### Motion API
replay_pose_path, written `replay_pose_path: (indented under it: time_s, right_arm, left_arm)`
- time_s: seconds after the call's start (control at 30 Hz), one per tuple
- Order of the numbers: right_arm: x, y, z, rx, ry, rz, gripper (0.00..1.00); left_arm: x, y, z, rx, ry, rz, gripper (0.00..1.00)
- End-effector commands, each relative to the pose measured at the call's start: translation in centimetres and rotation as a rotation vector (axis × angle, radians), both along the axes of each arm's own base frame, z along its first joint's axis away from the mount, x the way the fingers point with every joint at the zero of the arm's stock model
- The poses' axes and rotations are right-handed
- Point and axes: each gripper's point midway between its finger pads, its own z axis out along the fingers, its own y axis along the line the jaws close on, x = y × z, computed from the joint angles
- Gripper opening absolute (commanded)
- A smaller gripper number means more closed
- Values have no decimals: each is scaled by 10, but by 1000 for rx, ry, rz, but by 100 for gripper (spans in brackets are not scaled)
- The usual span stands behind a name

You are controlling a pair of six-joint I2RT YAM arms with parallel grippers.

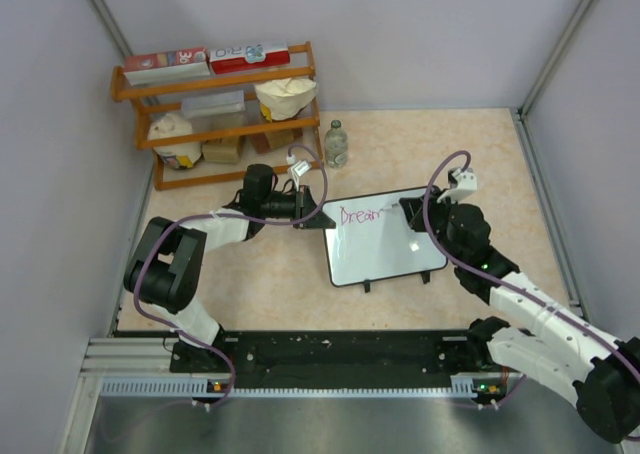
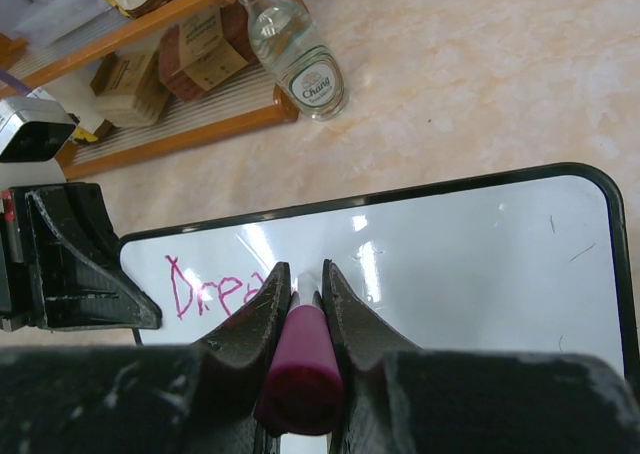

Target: Write a sentence on the whiteboard

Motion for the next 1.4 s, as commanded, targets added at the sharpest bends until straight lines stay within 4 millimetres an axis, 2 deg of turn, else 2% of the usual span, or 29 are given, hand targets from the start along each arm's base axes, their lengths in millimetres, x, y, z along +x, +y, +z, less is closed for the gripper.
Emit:
replay_pose_path:
  time_s: [0.0, 0.37, 0.77, 0.93, 1.17, 1.37]
  right_arm:
    - [1, -9, -1, -28, -5, -21, 0]
    - [-9, -9, -18, -40, 25, 7, 0]
    - [-13, -9, -19, -39, 13, 22, 0]
    - [-12, -10, -5, -7, -13, 9, 0]
    - [-13, -10, 27, 32, -75, 10, 0]
    - [-6, -13, 37, 33, -89, -19, 0]
  left_arm:
    - [11, -1, 6, 26, -77, 37, 0]
    - [11, -1, 6, 26, -75, 37, 0]
    - [11, -1, 5, 27, -76, 38, 0]
    - [11, 0, 7, 25, -78, 38, 0]
    - [11, -1, 6, 25, -77, 35, 0]
    - [11, -1, 6, 25, -75, 36, 0]
